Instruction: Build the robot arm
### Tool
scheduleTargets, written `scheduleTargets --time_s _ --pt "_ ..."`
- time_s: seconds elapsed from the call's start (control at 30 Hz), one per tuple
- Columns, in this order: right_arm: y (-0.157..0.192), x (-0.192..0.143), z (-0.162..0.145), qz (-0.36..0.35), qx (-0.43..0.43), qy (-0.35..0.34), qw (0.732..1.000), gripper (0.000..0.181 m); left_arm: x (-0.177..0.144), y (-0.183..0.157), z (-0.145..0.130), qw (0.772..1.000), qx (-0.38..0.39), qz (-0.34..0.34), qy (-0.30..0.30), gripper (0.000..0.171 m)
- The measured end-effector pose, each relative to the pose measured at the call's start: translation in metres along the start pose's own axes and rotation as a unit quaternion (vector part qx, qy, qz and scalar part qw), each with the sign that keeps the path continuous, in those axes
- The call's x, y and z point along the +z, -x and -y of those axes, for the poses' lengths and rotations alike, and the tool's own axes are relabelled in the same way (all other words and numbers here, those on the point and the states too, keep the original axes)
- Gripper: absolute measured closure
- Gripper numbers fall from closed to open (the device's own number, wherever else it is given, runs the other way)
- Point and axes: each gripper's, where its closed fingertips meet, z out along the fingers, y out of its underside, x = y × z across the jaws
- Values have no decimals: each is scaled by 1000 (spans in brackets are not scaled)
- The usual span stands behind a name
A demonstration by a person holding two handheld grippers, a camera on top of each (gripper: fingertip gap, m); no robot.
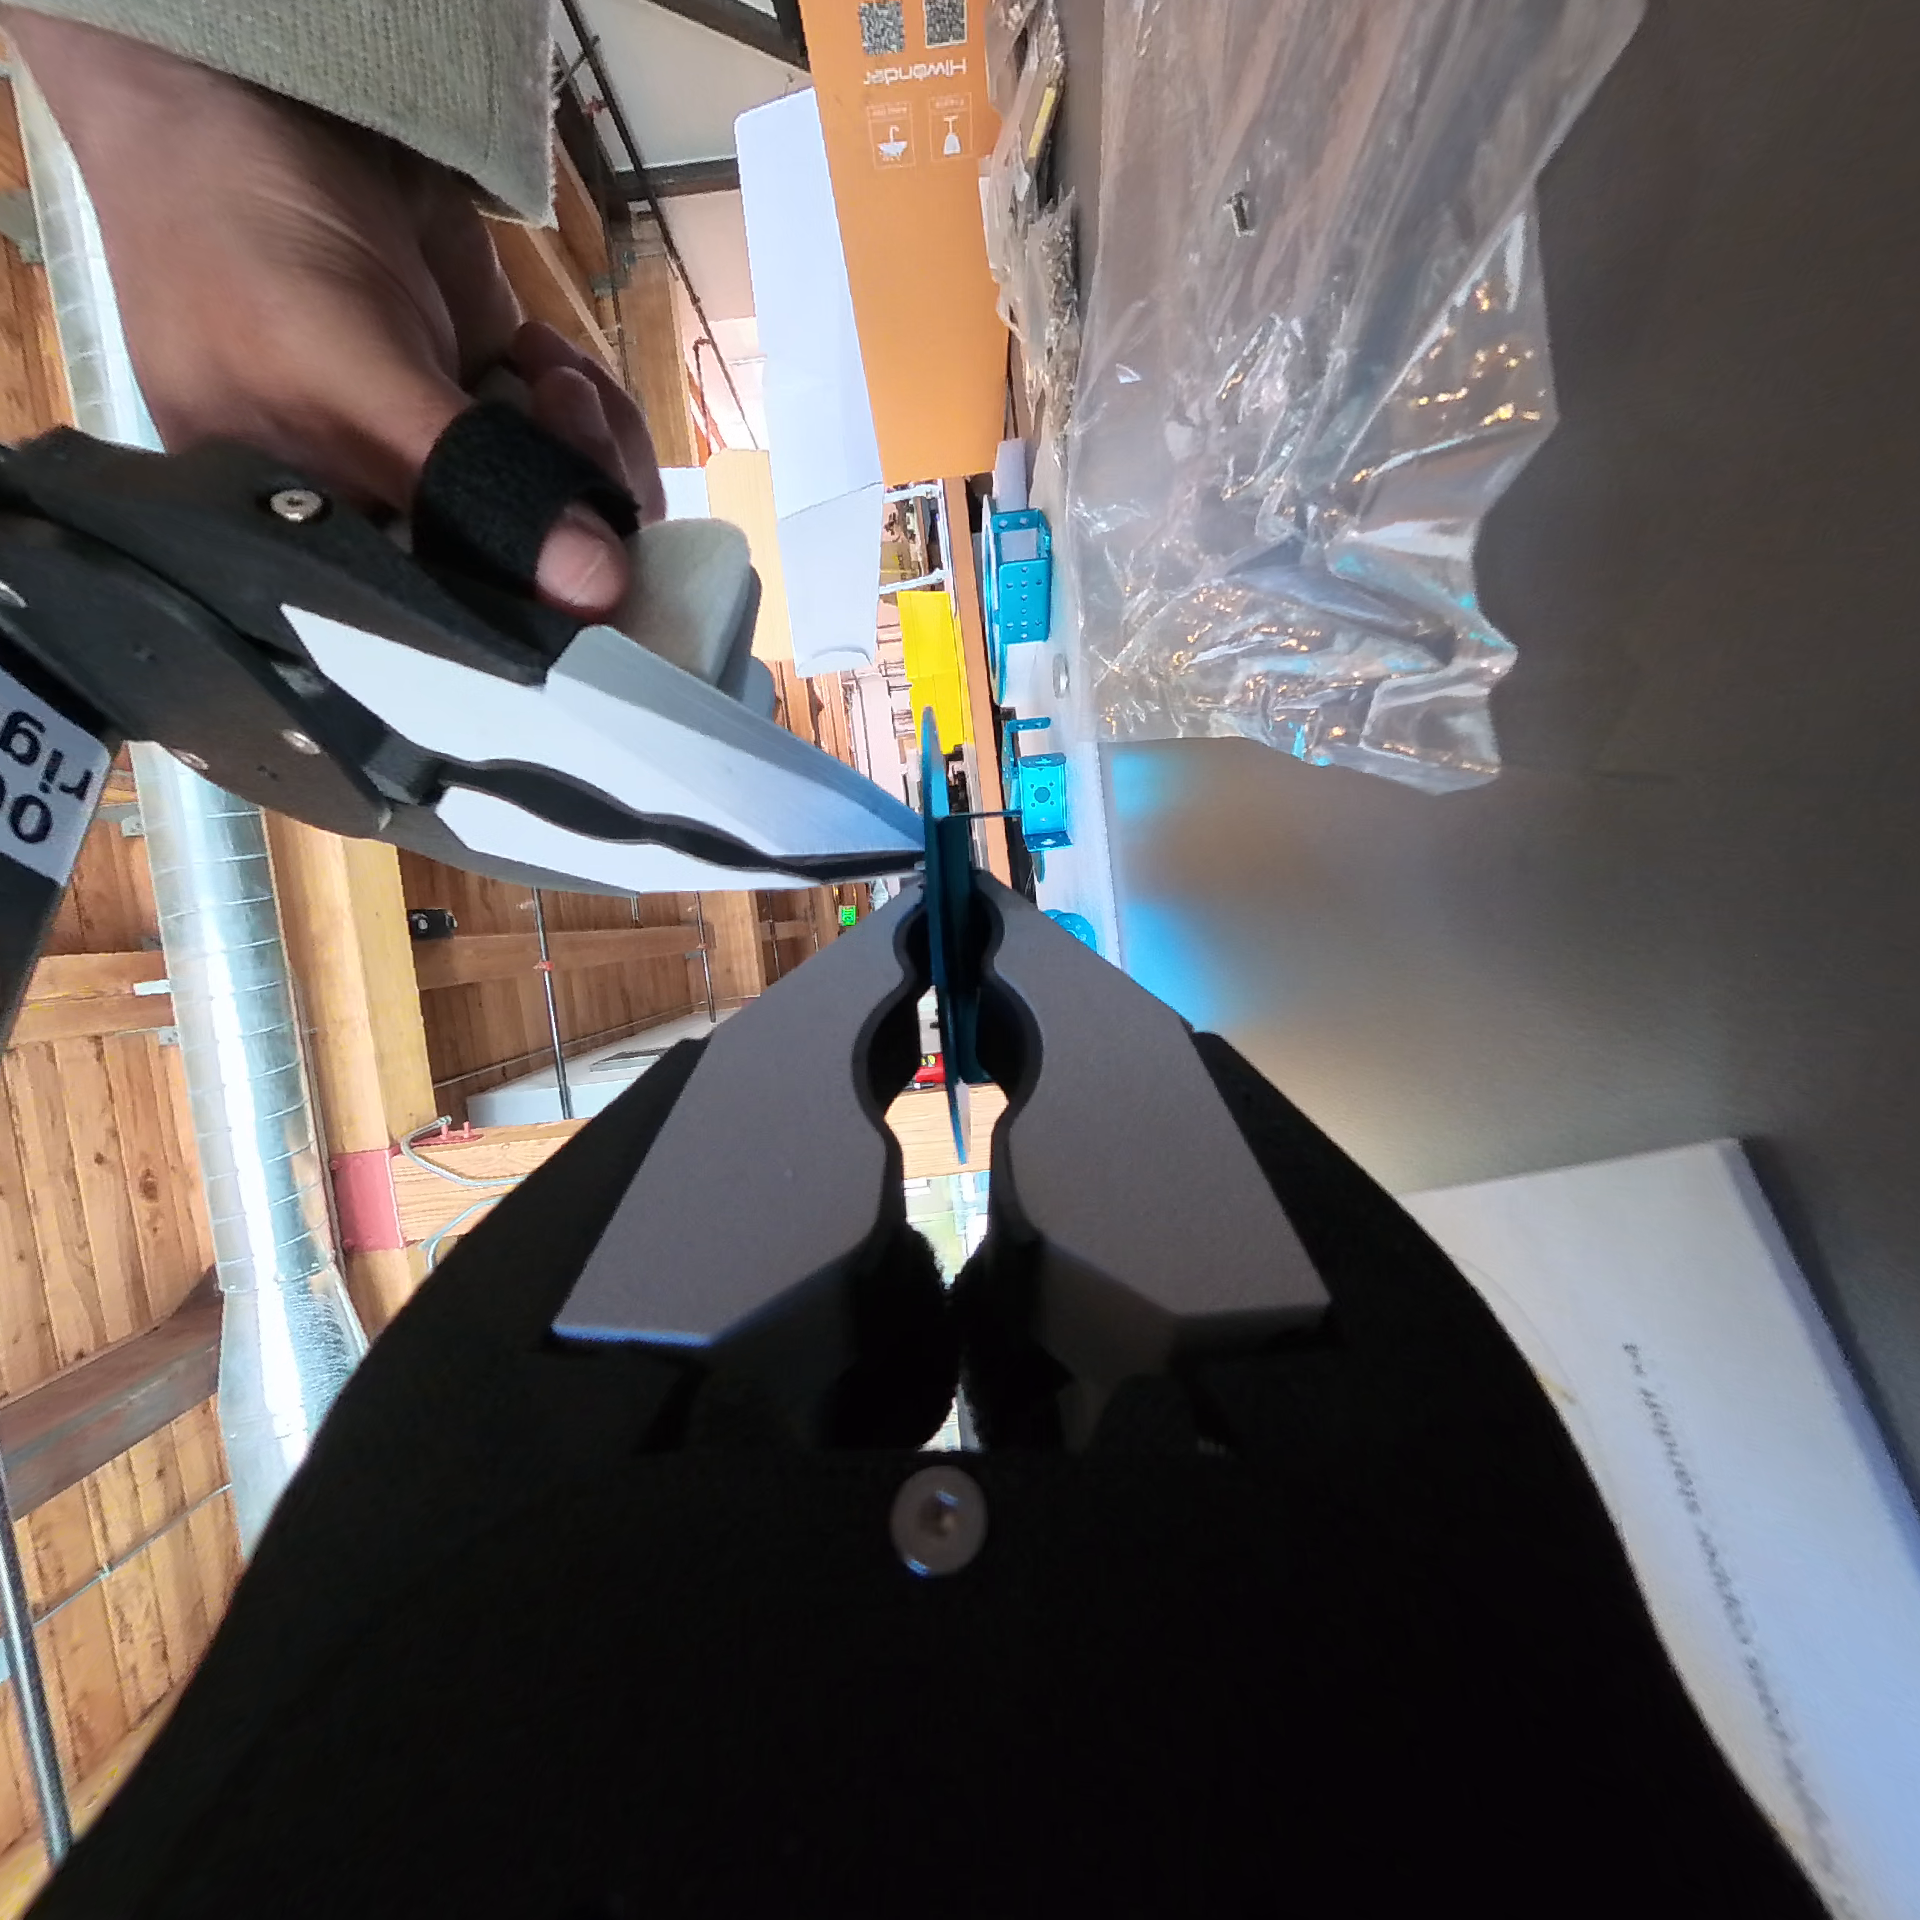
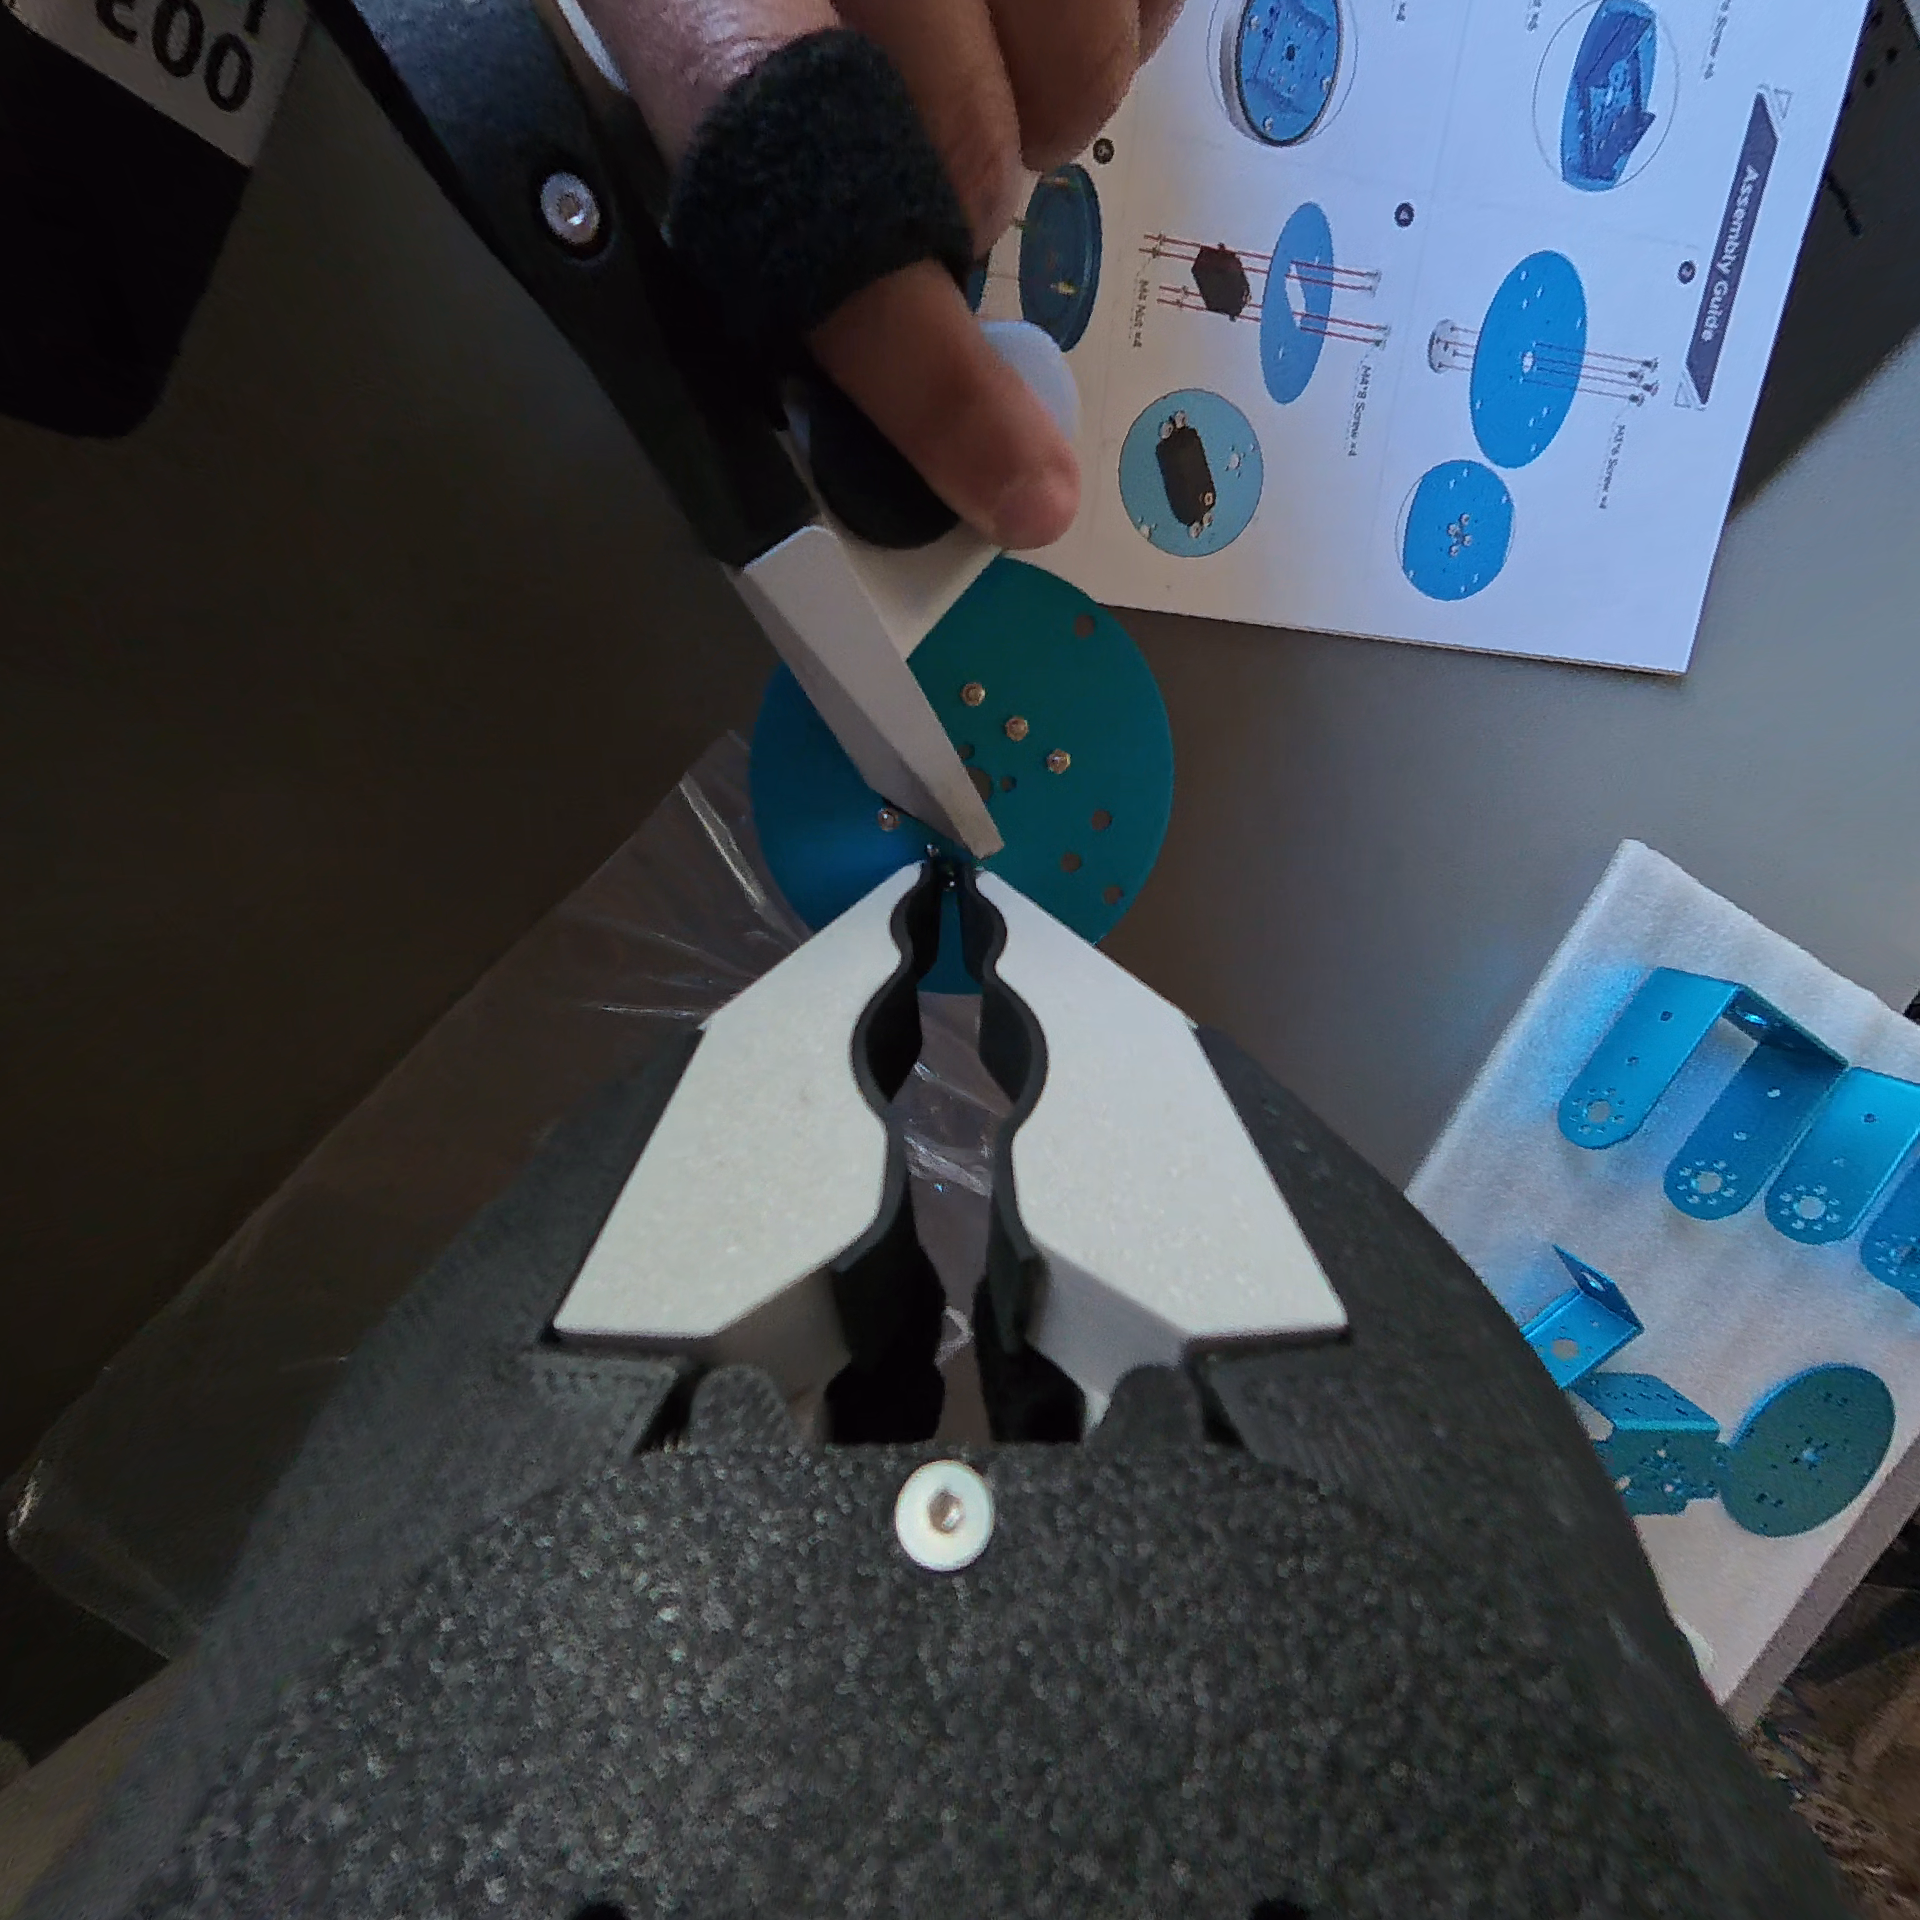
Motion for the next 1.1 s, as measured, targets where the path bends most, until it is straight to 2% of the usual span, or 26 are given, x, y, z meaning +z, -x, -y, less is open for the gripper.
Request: scheduleTargets --time_s 0.23,0.37,0.5,0.7,0.87,1.1 --pt "4 -6 9 14 4 -30 999 181 1 -3 0 1000 0 -7 0 171" --pt "-1 -2 4 -5 -2 -14 1000 181 1 -3 0 1000 -4 -7 0 171" --pt "-3 -11 2 0 37 -40 999 176 1 -4 -2 1000 -9 -13 2 171" --pt "22 -18 -5 14 47 -64 997 168 1 -2 0 1000 -24 -12 -5 171" --pt "32 -16 4 19 23 -60 998 168 1 -3 2 1000 -17 -13 -7 171" --pt "32 -4 -2 19 -10 -18 1000 174 1 -4 3 1000 -13 -13 -8 171"
